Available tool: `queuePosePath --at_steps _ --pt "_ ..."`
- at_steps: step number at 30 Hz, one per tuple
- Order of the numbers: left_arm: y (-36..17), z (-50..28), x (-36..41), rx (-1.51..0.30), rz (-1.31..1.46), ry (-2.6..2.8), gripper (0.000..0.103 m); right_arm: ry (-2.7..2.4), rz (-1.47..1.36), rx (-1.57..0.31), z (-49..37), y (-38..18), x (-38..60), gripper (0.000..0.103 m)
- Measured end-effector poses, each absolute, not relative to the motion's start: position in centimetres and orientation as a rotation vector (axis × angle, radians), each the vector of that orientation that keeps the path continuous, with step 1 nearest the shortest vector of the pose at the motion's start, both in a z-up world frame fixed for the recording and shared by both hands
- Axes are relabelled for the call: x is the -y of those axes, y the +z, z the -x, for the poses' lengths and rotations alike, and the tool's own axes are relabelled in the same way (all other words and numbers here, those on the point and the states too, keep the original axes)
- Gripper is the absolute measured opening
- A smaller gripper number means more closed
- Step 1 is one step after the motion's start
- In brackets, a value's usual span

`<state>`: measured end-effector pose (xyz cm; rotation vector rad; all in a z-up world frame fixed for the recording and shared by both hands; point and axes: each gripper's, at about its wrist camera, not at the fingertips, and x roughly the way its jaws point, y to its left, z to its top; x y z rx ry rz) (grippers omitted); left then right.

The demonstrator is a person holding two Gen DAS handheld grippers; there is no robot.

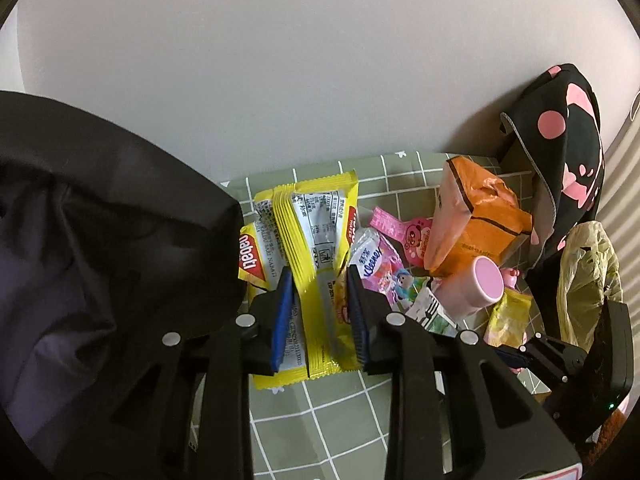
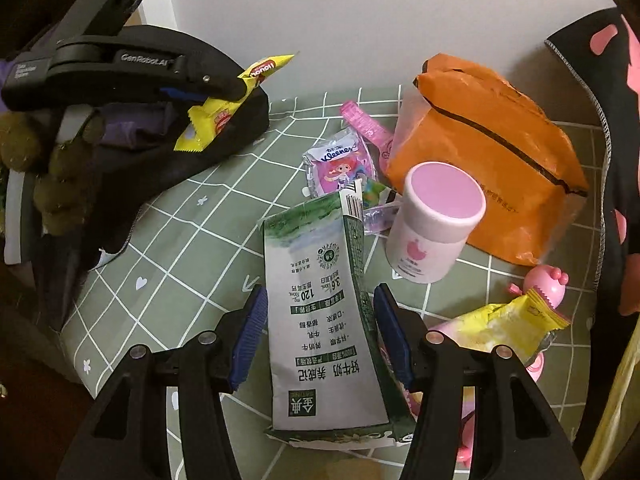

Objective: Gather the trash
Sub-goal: 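Grasp the yellow snack wrappers with the left tool while the right tool grasps the milk carton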

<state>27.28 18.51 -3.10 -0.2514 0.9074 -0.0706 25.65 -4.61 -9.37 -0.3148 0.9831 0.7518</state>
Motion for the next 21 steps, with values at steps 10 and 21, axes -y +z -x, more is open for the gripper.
queuePosePath --at_steps 10,21 --pt "-3.9 -27.3 -17.3 -0.935 0.233 -0.106 0.026 0.733 0.288 -1.001 -25.9 -9.9 4.2 0.056" --pt "-4.5 -28.1 -19.0 -0.942 0.283 -0.079 0.026 0.737 0.393 -1.023 -25.6 -11.0 1.6 0.057"
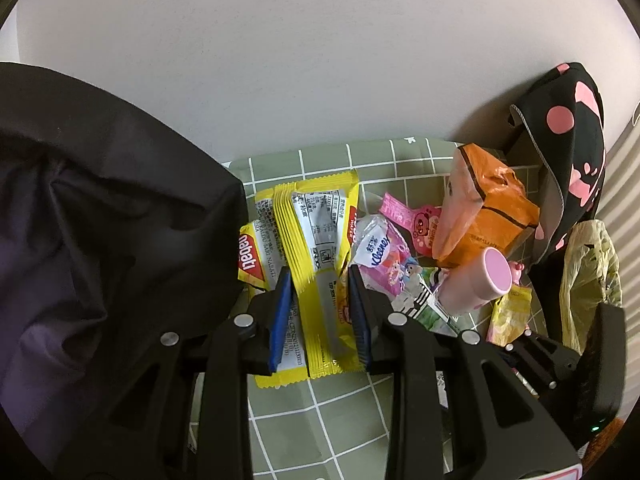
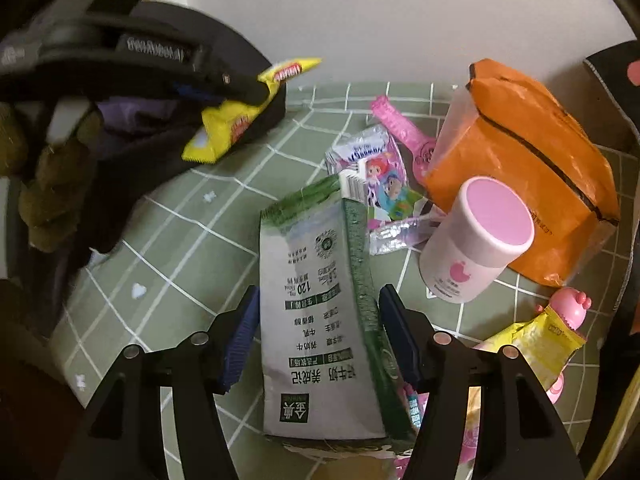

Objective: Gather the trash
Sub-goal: 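Grasp the yellow snack wrappers with the left tool while the right tool grasps the milk carton, then carry the yellow wrappers and milk carton to the trash bag and release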

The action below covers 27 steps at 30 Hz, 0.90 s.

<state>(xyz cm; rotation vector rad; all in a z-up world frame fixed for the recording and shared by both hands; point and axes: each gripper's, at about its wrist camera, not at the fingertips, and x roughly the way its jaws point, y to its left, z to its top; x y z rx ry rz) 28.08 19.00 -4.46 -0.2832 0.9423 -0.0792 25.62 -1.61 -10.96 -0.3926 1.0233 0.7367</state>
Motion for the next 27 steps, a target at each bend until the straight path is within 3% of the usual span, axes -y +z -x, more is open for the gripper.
queuePosePath --at_steps 2,10,27 --pt "-4.1 -28.3 -18.9 -0.933 0.288 -0.092 0.026 0.731 0.342 -1.052 -26.0 -10.9 2.2 0.050" --pt "-1.3 -29.9 -17.0 -0.869 0.282 -0.180 0.026 0.629 0.199 -1.022 -26.1 -7.6 5.9 0.050" --pt "13.5 -31.2 0.4 -0.560 0.083 -0.586 0.026 0.180 0.157 -0.611 -23.2 11.9 19.5 0.050"
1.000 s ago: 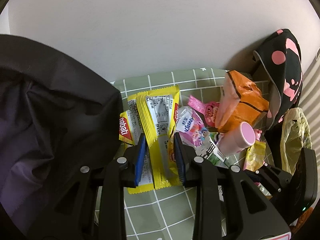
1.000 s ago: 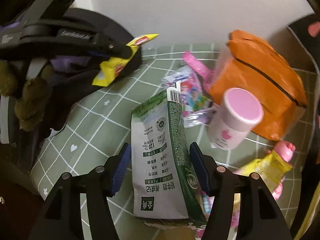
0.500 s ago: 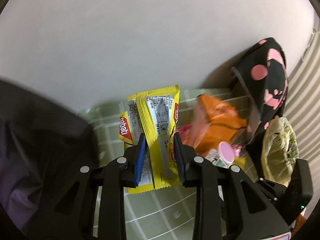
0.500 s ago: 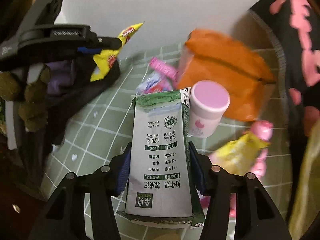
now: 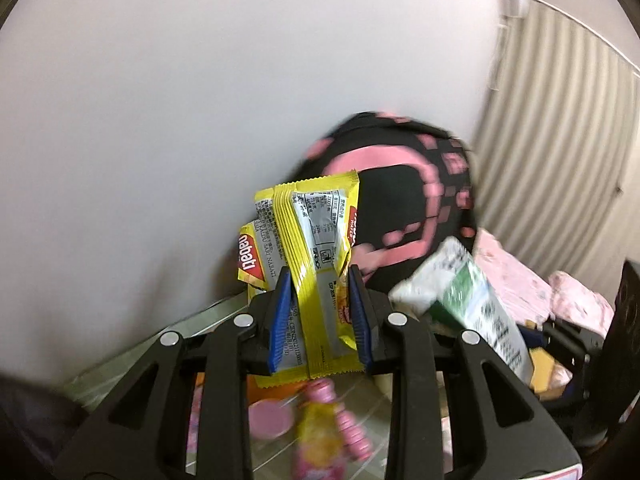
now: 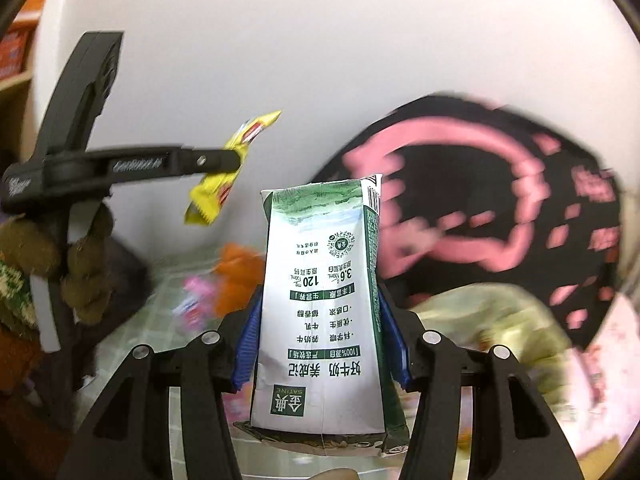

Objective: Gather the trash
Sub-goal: 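Carry the yellow wrappers and milk carton to the trash bag and release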

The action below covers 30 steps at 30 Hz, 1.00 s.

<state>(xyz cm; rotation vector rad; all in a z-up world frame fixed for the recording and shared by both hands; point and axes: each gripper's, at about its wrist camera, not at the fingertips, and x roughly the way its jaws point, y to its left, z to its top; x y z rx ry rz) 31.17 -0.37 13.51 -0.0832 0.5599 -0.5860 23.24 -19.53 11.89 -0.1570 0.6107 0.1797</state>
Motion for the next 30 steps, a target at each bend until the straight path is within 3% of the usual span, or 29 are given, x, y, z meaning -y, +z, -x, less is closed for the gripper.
queuePosePath --at_steps 8,23,30 --pt "15.4 -30.0 8.6 -0.528 0.020 -0.763 0.026 -0.035 0.086 -0.544 -20.9 15.9 26.9 0.050" --pt "10.7 -30.4 17.1 -0.649 0.049 -0.925 0.027 -0.195 0.040 -0.545 -16.9 15.0 33.6 0.050" --pt "7.3 -31.4 20.6 -0.751 0.000 -0.930 0.040 -0.215 -0.021 -0.550 -16.7 14.0 36.4 0.050"
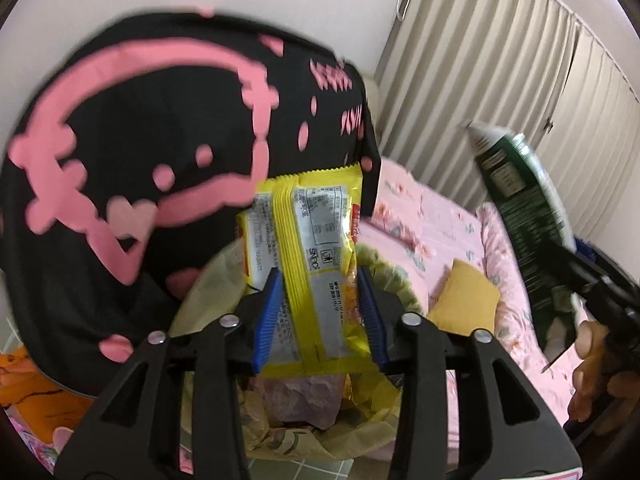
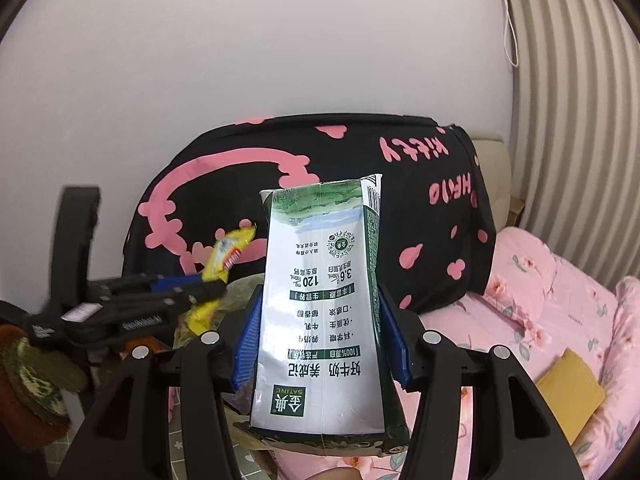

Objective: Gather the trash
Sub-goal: 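Carry the yellow wrappers and milk carton to the trash bag and release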

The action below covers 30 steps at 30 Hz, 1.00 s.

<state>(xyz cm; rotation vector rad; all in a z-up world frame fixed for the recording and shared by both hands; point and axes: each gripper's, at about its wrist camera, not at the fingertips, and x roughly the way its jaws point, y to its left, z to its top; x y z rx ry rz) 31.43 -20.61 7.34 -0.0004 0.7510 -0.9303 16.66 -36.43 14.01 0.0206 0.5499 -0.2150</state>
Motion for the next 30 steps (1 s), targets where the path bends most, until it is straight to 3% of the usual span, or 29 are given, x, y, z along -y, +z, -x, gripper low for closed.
queuePosePath --at_steps 6,20,30 --pt "6.6 -32.0 19.4 -0.778 0.037 -0.898 0.046 -0.187 -0.041 -0.548 -17.2 13.2 36.5 0.050" --pt "2.5 -30.2 9.2 -0.840 0.102 -0.731 0.047 -0.143 -0.037 -0.497 -22.8 7.1 33.3 0.050" --pt "0.0 -30.8 1.2 -0.889 0.194 -0.583 0.047 -0.171 -0.152 -0.844 -27.6 0.6 33.0 0.050"
